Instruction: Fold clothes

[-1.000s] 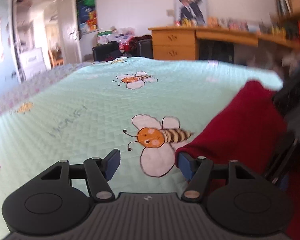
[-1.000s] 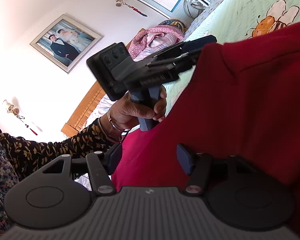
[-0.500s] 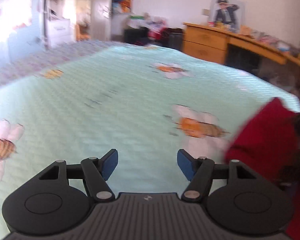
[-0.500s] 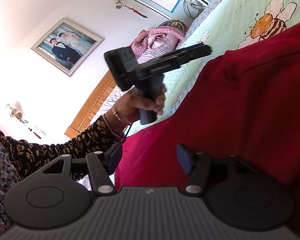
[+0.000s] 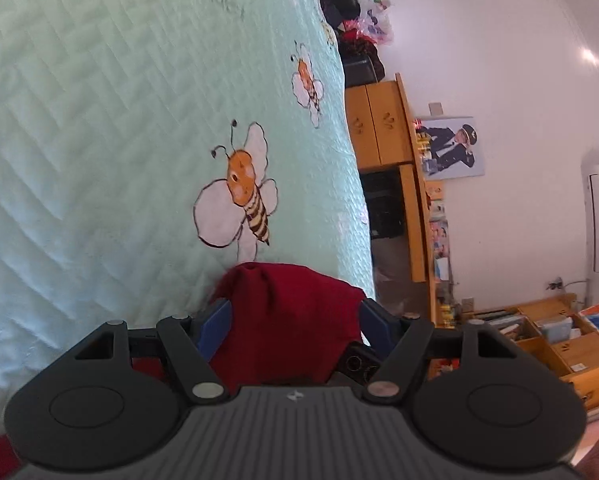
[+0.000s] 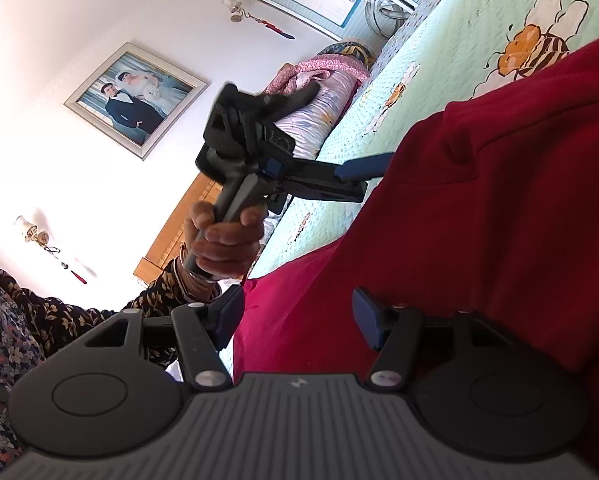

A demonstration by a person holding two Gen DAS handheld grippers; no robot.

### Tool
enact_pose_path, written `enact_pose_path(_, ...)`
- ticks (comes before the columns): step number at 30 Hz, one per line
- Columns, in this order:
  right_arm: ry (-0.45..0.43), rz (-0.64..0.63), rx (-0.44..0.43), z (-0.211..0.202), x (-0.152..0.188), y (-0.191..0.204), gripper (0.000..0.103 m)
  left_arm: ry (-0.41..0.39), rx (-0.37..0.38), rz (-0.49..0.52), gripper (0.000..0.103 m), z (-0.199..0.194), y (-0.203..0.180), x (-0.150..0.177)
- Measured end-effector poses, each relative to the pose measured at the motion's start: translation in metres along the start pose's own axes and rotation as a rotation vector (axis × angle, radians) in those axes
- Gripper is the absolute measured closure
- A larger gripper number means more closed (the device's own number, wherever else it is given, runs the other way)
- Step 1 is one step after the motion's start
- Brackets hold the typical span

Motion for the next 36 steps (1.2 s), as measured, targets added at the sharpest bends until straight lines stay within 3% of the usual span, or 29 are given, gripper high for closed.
enact_pose_path(5, -0.001, 0.005, -0.007, -0.001, 0.001, -0.003, 0.041, 0.067, -0.069, -0.03, 0.029, 0.014, 0.003, 0.0)
enact_pose_path(9, -0.002, 0.009, -0.011, -0.001, 0.002, -0.004, 0.041, 0.076, -0.01, -0.029, 0.029, 0.025, -0.014, -0.003)
enact_pose_path(23, -0.003, 0.014, -0.017, -0.001, 0.004, -0.007, 0.041, 0.145, -0.145, 0.01, 0.025, 0.034, -0.056, 0.002)
enact_pose_path(28, -0.003, 0.014, -0.017, -0.001, 0.002, -0.008, 0.041, 0.192, -0.171, -0.026, 0.025, 0.045, -0.047, 0.015)
enact_pose_path(33, -0.003, 0.017, -0.02, 0.001, -0.001, -0.007, 0.041, 0.176, -0.188, -0.024, 0.023, 0.042, -0.048, 0.02)
enact_pose_path(36, -0.003, 0.018, -0.021, 0.002, -0.003, -0.007, 0.041, 0.159, -0.237, -0.047, 0.022, 0.04, -0.038, 0.019)
Point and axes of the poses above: each gripper's, at about its wrist camera, not at the fingertips, and z roughly the way its jaws point, y to its left, x to its underside, the point moved 7 cm from there along z, roughly the way its jaws point, and after that the axes turned 6 degrees about z, right-handed, at the moved point
